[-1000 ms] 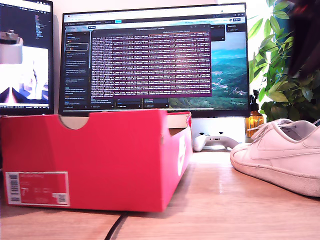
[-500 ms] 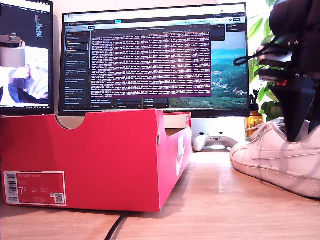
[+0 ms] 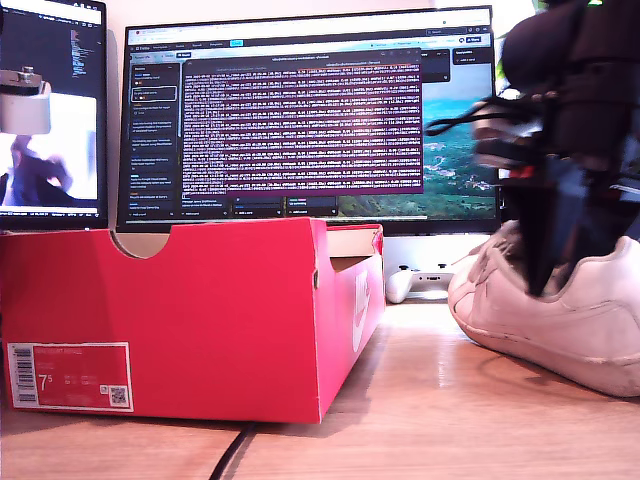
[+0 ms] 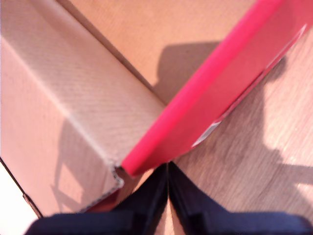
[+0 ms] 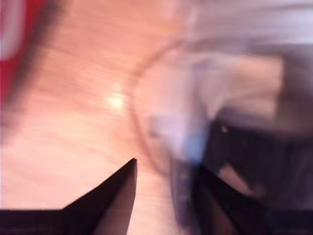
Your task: Pack the white shoes by picking the first shoe and placing it inside the red shoebox, left side, then picking and rotating the second shoe and placing it in the shoebox
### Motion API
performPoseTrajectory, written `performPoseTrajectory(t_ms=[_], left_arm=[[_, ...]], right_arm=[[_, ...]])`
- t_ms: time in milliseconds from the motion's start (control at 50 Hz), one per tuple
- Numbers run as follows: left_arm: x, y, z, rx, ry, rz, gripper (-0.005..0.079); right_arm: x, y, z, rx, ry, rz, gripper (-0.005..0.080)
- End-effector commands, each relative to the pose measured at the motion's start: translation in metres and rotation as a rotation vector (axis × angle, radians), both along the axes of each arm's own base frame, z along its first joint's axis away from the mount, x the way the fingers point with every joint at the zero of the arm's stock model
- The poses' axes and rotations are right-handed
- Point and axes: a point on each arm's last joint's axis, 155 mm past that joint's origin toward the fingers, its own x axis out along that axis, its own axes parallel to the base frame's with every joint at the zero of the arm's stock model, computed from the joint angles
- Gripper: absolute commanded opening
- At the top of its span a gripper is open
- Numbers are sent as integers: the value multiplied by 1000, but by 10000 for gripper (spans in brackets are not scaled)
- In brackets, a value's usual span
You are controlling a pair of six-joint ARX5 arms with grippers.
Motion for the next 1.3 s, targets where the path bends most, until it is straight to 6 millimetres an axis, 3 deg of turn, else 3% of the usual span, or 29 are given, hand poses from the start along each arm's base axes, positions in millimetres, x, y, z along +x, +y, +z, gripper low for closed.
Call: performPoseTrajectory(t_ms=[0, 540, 800, 840, 920, 980, 1000, 1280], left_arm=[[-2, -1, -4, 1, 9, -6, -18], [0, -2, -3, -2, 1, -6, -18], [0, -1, -3, -2, 1, -5, -17], [0, -1, -3, -2, 2, -5, -18], [0, -1, -3, 0, 2, -4, -17], [0, -1, -3, 1, 1, -4, -17], [0, -1, -3, 1, 1, -4, -17], [1, -2, -2, -2, -5, -4, -17]], right_arm=[[3, -8, 2, -30, -2, -21, 309], [1, 4, 5, 8, 12, 0, 266], [-2, 3, -18, -17, 78, 10, 263], [-1, 4, -23, -20, 87, 12, 221], [5, 6, -29, -17, 77, 12, -30], [12, 12, -28, 4, 50, 15, -16], [18, 26, -17, 64, 24, 5, -13], [36, 98, 67, 289, -115, 14, -13]])
